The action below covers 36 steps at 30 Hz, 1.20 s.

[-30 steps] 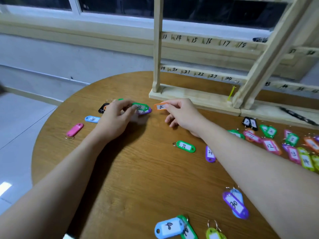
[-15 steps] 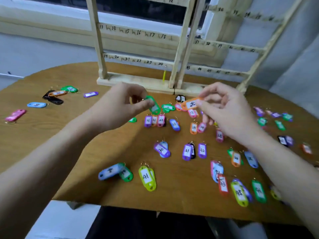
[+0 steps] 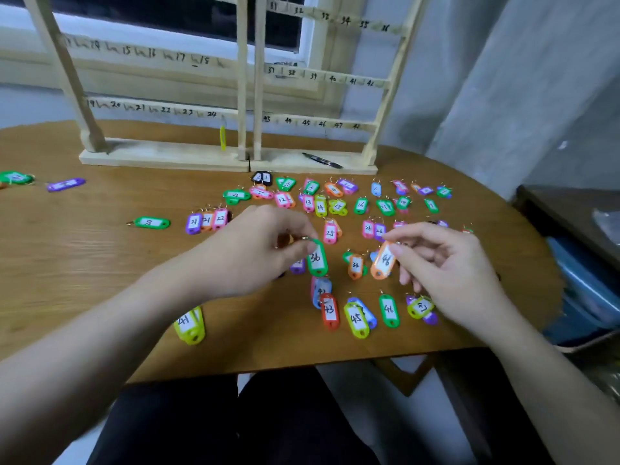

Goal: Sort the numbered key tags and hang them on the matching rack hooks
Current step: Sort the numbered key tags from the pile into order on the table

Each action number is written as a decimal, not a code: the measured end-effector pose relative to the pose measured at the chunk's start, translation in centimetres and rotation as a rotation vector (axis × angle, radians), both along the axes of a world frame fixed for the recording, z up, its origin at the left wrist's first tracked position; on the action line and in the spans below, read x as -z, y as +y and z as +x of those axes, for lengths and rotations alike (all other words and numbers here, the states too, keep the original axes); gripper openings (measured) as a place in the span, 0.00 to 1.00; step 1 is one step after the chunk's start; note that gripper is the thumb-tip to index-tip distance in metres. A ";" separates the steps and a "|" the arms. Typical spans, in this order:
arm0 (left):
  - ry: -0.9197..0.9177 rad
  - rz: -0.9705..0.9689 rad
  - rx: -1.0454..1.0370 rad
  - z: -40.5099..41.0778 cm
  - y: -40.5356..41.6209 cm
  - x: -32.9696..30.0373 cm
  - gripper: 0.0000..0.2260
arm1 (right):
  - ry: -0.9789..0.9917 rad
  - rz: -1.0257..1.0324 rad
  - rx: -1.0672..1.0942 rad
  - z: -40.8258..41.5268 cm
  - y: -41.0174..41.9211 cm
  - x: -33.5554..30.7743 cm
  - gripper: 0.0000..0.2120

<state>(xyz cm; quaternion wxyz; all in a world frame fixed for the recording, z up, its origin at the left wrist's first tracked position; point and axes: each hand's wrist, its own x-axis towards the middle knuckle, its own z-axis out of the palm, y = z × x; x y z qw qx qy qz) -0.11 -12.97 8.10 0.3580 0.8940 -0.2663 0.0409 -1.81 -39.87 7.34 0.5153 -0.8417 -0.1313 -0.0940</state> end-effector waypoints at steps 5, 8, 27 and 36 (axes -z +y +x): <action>0.020 0.003 0.023 0.4 -2.6 0.2 0.05 | 0.091 -0.070 0.095 -0.9 -3.8 1.3 0.09; 0.024 -0.007 0.031 0.5 -3.7 0.5 0.04 | 0.132 -0.073 0.134 -1.2 -5.3 1.7 0.08; 0.139 -0.067 -0.156 3.1 -1.3 1.9 0.04 | 0.112 -0.423 -0.017 -0.2 -4.0 3.0 0.07; 0.142 -0.048 -0.209 2.9 0.6 1.9 0.02 | 0.056 -0.404 -0.061 0.3 -1.4 2.5 0.05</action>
